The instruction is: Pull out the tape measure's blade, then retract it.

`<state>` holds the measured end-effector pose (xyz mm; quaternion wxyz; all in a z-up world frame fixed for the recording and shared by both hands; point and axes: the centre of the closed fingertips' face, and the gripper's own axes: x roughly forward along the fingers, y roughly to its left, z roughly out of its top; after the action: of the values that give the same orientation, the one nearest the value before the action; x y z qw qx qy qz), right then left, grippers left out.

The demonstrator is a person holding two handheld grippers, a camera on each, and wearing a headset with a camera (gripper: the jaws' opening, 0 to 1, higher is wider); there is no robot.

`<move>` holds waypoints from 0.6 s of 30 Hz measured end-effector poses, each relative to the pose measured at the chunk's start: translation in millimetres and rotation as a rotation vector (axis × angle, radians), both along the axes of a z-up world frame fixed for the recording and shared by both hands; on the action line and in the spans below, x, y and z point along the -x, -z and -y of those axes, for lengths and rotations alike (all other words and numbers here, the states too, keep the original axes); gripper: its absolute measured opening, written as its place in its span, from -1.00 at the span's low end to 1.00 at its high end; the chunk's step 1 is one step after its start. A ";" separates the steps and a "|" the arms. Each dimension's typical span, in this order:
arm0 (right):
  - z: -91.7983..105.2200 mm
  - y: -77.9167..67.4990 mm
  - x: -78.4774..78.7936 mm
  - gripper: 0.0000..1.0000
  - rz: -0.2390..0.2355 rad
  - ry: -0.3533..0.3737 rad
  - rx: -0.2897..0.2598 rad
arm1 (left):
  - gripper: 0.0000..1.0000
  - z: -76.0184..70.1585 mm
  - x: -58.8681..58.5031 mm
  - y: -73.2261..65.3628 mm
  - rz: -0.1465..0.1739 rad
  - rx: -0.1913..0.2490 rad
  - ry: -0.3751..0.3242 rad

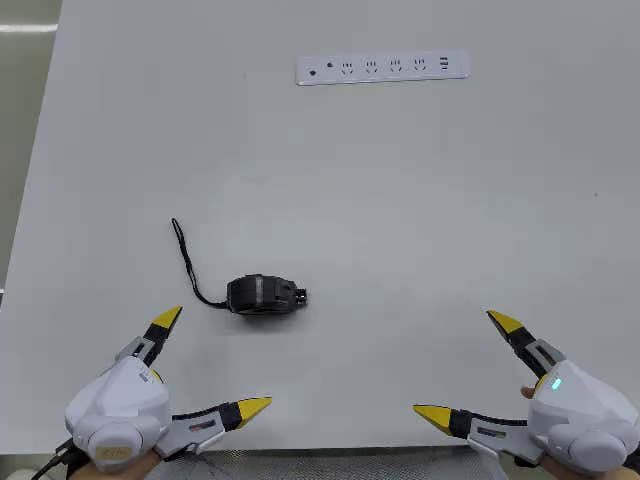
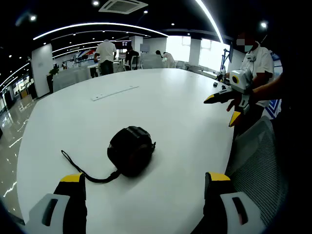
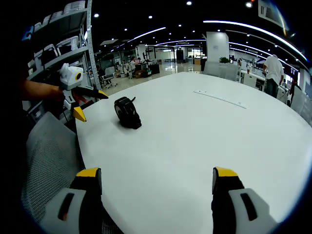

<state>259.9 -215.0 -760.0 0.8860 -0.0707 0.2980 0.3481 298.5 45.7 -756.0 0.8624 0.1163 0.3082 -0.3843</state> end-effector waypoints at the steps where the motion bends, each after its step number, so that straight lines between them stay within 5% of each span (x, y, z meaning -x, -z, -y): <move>1: 0.2 -0.2 -0.2 0.93 0.001 0.000 0.001 | 0.98 -0.1 -0.2 0.0 0.000 0.000 0.000; 18: 0.4 0.2 -1.8 0.91 0.003 -0.003 0.004 | 0.97 -1.7 -1.7 -0.4 0.003 -0.007 -0.001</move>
<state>261.7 -215.4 -760.2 0.8857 -0.0733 0.2973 0.3490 300.2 47.4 -755.6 0.8626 0.1198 0.3086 -0.3827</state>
